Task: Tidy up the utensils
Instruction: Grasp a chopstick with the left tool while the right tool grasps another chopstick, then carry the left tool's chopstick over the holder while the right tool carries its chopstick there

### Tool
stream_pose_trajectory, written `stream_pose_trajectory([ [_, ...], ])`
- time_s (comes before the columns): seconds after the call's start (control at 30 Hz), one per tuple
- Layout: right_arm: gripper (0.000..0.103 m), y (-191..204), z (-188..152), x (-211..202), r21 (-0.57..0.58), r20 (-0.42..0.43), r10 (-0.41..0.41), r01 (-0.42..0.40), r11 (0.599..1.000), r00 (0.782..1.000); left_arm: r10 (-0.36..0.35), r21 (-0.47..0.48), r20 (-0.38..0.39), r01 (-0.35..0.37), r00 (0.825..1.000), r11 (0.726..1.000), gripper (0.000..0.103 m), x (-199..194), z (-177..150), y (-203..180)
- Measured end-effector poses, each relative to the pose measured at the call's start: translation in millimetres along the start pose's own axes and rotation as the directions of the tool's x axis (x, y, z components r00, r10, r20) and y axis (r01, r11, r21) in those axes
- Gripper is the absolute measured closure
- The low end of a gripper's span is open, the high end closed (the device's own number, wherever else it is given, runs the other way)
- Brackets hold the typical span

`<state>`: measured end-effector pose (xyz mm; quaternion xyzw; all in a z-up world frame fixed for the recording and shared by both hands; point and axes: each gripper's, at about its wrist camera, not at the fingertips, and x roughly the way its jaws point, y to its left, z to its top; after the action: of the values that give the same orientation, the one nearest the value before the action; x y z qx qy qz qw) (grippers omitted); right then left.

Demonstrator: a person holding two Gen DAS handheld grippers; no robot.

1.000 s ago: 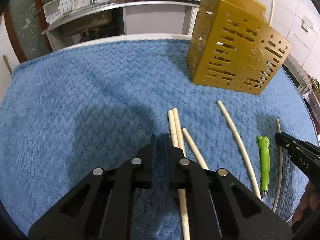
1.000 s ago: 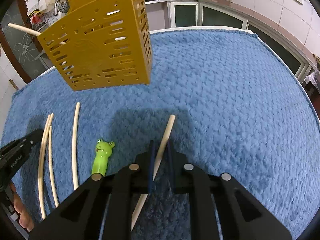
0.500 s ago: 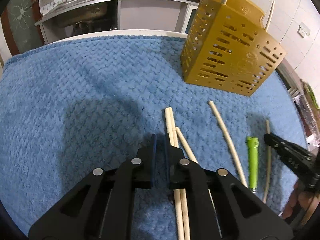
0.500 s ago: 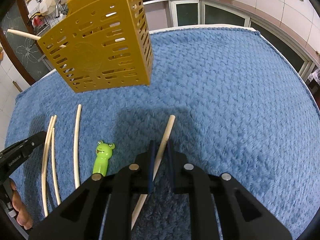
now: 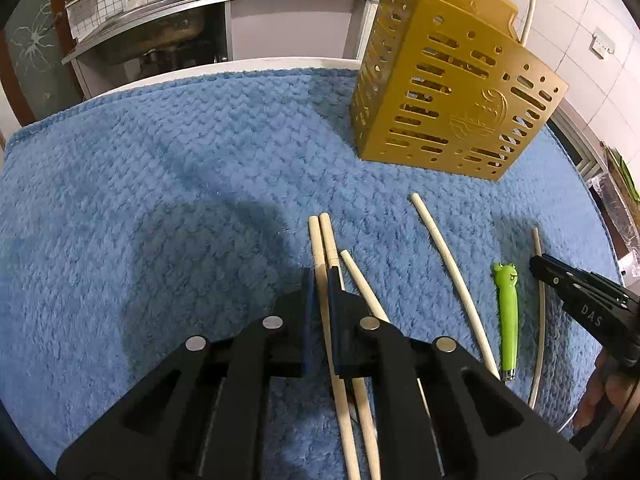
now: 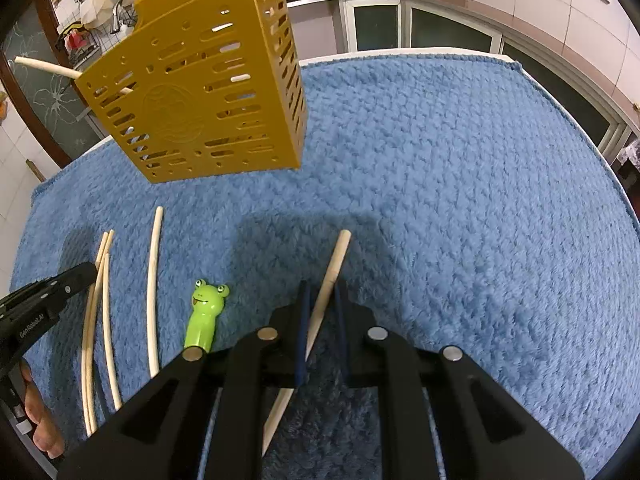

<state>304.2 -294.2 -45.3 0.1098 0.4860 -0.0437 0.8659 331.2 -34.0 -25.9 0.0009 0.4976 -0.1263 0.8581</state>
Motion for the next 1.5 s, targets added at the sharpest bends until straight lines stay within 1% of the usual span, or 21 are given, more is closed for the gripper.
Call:
stream_pose_trajectory([
  [0.2,0.09,0,1,1,-0.004,-0.011,-0.003,0.003,1.0,1.0,0.042,0.03,-0.004,-0.041,0.999,0.999,0.098,9,11,-10],
  [0.27,0.09,2,3,2,-0.007,-0.018,-0.014,0.014,1.0,1.0,0.051,0.014,-0.029,-0.051,0.998,0.999,0.098,14,18,-8],
  [0.3,0.09,3,4,3,-0.008,-0.022,-0.02,0.019,1.0,1.0,0.042,0.007,-0.054,-0.042,0.998,0.999,0.097,17,18,-7],
  [0.33,0.09,4,5,3,-0.009,-0.027,-0.025,0.024,1.0,0.999,0.039,0.002,-0.056,-0.039,0.998,0.999,0.097,18,19,-6],
  [0.47,0.089,9,10,6,-0.024,-0.051,-0.048,0.047,0.999,0.998,0.086,0.046,-0.061,-0.083,0.994,0.995,0.097,19,19,-15],
  [0.53,0.089,11,12,7,-0.028,-0.059,-0.058,0.056,0.998,0.997,0.101,0.047,-0.06,-0.098,0.993,0.994,0.097,20,20,-17],
  [0.63,0.091,9,12,6,-0.028,-0.059,-0.048,0.046,0.999,0.997,0.096,0.037,-0.062,-0.094,0.993,0.995,0.098,19,22,-16],
  [0.67,0.092,7,12,5,-0.02,-0.057,-0.036,0.035,0.999,0.998,0.08,0.026,-0.058,-0.079,0.995,0.997,0.098,17,22,-14],
  [0.73,0.093,-2,10,0,0.023,-0.04,0.006,-0.005,1.0,0.999,0.058,0.013,-0.043,-0.058,0.997,0.998,0.099,10,18,-11],
  [0.77,0.094,-5,10,-5,0.035,-0.018,0.021,-0.021,0.999,1.0,0.05,0.007,-0.022,-0.05,0.999,0.999,0.099,4,17,-8],
  [0.83,0.097,-6,11,-15,0.035,0.019,0.031,-0.031,0.999,0.999,0.033,0.003,0.014,-0.033,0.999,0.999,0.099,-8,17,-7],
  [0.9,0.097,-7,12,-31,0.031,0.065,0.053,-0.055,0.998,0.996,0.009,0.0,0.066,-0.009,0.998,1.0,0.099,-26,17,-7],
  [0.97,0.097,-4,13,-48,0.015,0.108,0.073,-0.075,0.997,0.992,-0.016,-0.003,0.13,0.017,0.991,1.0,0.099,-45,18,-7],
  [1.07,0.097,-1,14,-64,-0.005,0.154,0.111,-0.112,0.994,0.982,-0.053,0.0,0.201,0.054,0.978,0.999,0.099,-66,21,-11],
  [1.1,0.097,0,14,-71,-0.012,0.178,0.136,-0.136,0.991,0.975,-0.062,0.002,0.209,0.063,0.976,0.998,0.099,-68,24,-12],
  [1.27,0.097,0,14,-88,-0.019,0.248,0.173,-0.173,0.985,0.953,-0.078,0.023,0.256,0.075,0.963,0.997,0.099,-87,20,-15],
  [1.33,0.097,-2,14,-97,-0.035,0.299,0.215,-0.214,0.976,0.93,-0.079,0.017,0.272,0.077,0.959,0.997,0.099,-90,20,-14],
  [1.37,0.097,-2,13,-102,-0.043,0.326,0.215,-0.212,0.976,0.921,-0.086,0.013,0.279,0.085,0.956,0.996,0.099,-92,19,-13],
  [1.4,0.097,-3,12,-107,-0.049,0.367,0.213,-0.209,0.977,0.906,-0.088,0.013,0.29,0.088,0.953,0.996,0.099,-96,19,-14],
  [1.43,0.097,-4,12,-110,-0.051,0.384,0.22,-0.218,0.975,0.897,-0.082,0.017,0.31,0.08,0.947,0.997,0.099,-100,20,-15],
  [1.5,0.097,-7,12,-116,-0.056,0.431,0.239,-0.239,0.969,0.87,-0.074,0.024,0.338,0.07,0.938,0.997,0.099,-110,23,-17],
])
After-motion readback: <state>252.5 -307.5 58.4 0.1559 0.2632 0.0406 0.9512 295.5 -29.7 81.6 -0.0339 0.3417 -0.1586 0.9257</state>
